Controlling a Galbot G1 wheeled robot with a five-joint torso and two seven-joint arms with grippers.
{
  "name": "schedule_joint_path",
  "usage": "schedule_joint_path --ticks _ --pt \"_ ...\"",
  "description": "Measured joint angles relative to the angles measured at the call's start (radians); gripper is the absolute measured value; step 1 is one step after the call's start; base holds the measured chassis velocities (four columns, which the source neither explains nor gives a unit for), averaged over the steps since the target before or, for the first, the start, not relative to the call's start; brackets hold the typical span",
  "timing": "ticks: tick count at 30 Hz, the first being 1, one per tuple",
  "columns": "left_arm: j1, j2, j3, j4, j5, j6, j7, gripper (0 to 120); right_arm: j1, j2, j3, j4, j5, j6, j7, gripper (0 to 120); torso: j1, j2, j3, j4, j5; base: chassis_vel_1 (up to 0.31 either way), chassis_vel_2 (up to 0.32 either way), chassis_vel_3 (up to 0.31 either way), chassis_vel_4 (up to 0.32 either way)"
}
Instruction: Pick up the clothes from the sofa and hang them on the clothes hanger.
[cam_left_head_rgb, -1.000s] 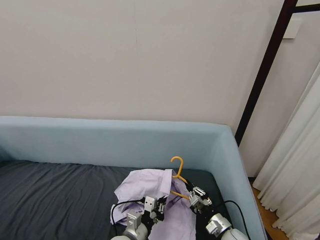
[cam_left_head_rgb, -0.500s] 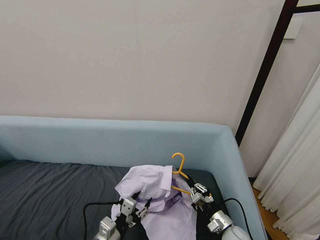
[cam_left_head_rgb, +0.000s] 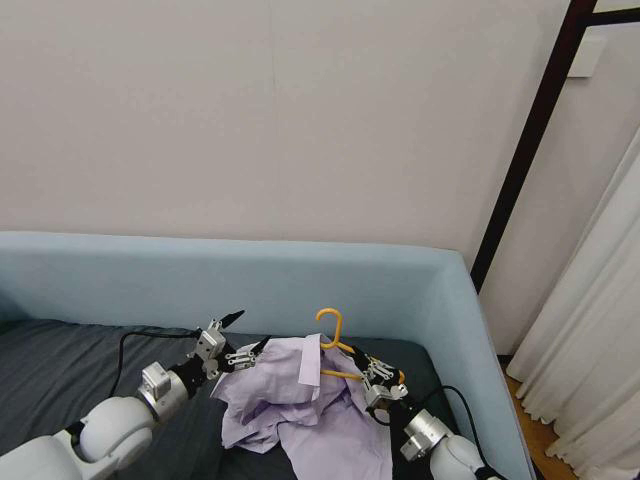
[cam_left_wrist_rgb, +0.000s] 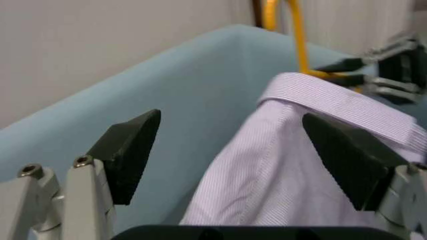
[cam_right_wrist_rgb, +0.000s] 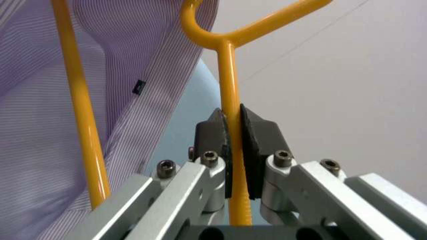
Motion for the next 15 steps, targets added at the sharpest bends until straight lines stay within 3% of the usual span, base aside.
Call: schedule_joint_path --ticks 2,6,15 --pt "-0.099 -0.017 0.072 0.064 -0.017 -0.008 0.116 84 -0.001 -0.003 0.005 0.001 -0.003 0.002 0.001 4 0.000 0.000 0.000 -0.0002 -0.0001 0.000 0.000 0.000 0.000" --pt "-0.259 -0.073 0.175 0.178 -0.023 -0.006 0.245 84 -0.010 -0.014 0.015 0.013 -0.010 0.009 0.002 4 0.000 0.000 0.000 0.0005 0.0001 0.000 0.000 0.000 0.000" --pt "-0.427 -0.167 0.307 0.327 0.034 0.016 0.356 89 -0.019 -0.021 0.031 0.025 -0.027 0.031 0.001 4 0.000 0.000 0.000 0.0005 0.0001 0.000 0.000 0.000 0.000"
